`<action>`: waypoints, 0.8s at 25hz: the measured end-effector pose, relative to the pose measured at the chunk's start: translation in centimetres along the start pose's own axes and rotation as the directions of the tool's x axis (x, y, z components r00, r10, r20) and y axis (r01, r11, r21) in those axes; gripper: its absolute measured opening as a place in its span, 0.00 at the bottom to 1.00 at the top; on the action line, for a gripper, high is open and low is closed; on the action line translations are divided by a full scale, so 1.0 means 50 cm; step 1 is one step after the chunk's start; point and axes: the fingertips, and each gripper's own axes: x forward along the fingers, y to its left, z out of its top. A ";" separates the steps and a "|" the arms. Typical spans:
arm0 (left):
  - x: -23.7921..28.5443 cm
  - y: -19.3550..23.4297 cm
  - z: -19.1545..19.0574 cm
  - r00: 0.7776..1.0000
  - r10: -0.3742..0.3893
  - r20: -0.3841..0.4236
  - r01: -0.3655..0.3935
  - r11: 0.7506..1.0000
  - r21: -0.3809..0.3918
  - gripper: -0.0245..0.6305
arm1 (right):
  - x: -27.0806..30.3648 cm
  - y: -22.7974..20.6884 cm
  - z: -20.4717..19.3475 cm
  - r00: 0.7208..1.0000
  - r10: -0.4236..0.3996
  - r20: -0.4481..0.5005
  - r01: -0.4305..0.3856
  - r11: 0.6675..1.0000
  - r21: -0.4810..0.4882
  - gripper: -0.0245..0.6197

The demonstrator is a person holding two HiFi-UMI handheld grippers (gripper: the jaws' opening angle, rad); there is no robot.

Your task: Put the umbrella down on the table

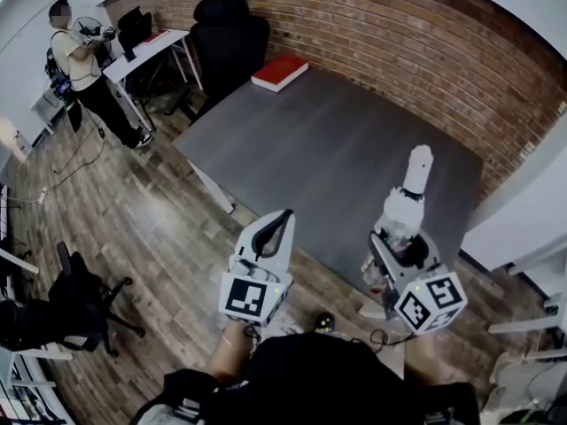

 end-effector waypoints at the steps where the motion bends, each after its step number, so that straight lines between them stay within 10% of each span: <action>1: 0.019 0.011 -0.001 1.000 -0.020 0.004 0.020 1.000 -0.001 0.04 | 0.014 -0.005 0.002 1.000 -0.016 0.000 0.016 1.000 0.007 0.48; 20: 0.387 0.200 0.007 0.896 -0.443 0.039 0.442 0.897 0.016 0.04 | 0.247 -0.094 0.070 0.910 -0.408 0.073 0.400 0.911 0.098 0.48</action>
